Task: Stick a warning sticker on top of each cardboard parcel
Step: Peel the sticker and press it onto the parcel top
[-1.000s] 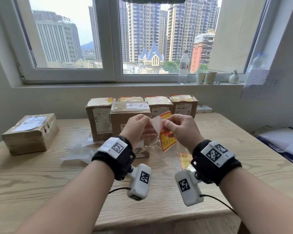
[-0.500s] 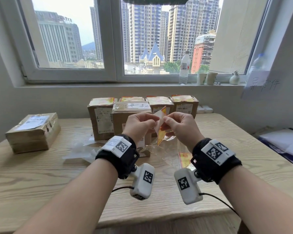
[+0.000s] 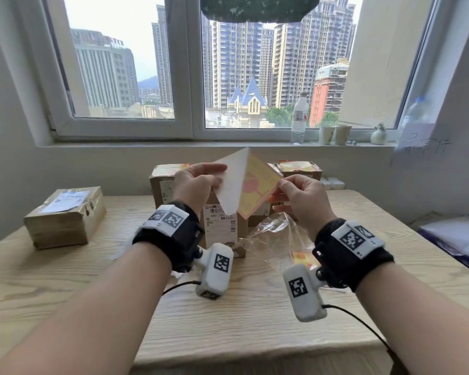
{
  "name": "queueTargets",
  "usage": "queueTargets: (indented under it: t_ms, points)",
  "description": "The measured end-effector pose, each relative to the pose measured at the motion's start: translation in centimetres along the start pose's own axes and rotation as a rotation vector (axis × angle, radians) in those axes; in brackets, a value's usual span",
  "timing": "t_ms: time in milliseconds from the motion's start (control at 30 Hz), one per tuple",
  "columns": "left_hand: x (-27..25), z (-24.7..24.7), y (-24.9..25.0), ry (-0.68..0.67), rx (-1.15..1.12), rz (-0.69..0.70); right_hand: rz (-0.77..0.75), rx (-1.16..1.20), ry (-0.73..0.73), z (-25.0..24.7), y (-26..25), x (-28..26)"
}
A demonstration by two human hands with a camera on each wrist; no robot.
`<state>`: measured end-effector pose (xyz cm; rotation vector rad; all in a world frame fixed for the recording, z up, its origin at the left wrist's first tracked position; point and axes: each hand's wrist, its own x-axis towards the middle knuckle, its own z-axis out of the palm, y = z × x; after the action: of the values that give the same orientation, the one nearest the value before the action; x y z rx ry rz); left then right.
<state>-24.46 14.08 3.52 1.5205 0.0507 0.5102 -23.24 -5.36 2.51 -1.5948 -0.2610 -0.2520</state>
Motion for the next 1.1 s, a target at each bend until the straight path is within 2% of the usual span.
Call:
queueTargets:
  t_ms: [233,333,400,533,700,867,933,1033,1100]
  points:
    - [2.4,-5.9,0.4,0.404,-0.118,0.029,-0.043,0.094,0.131,0.9,-1.1,0.7]
    - [3.8,-10.0,-2.1,0.546,-0.129,-0.03,-0.079,0.108,0.209,1.2,-1.2,1.0]
    - [4.6,-12.8,-4.6,0.575,-0.069,-0.106,-0.093,0.115,0.25,1.3,-1.1,1.3]
    - [5.3,-16.2,-9.4,0.553,0.062,-0.281,-0.099,0.092,0.287,1.7,-0.6,2.3]
    - [5.5,-16.4,-12.5,0.376,0.274,-0.362,-0.083,0.053,0.282,2.5,0.4,3.2]
    - [5.8,-15.3,-11.0,0.236,0.603,-0.344,-0.095,0.063,0.262,2.9,0.3,3.8]
    - [5.8,-14.7,-9.9,0.236,0.705,-0.329,-0.121,0.039,0.263,3.0,0.1,4.0]
    - [5.2,-13.2,-7.0,0.352,0.794,-0.166,-0.189,-0.02,0.258,3.3,-0.5,4.0]
    - [4.9,-11.3,-4.2,0.307,0.71,-0.049,-0.246,-0.083,0.234,3.6,-1.0,3.9]
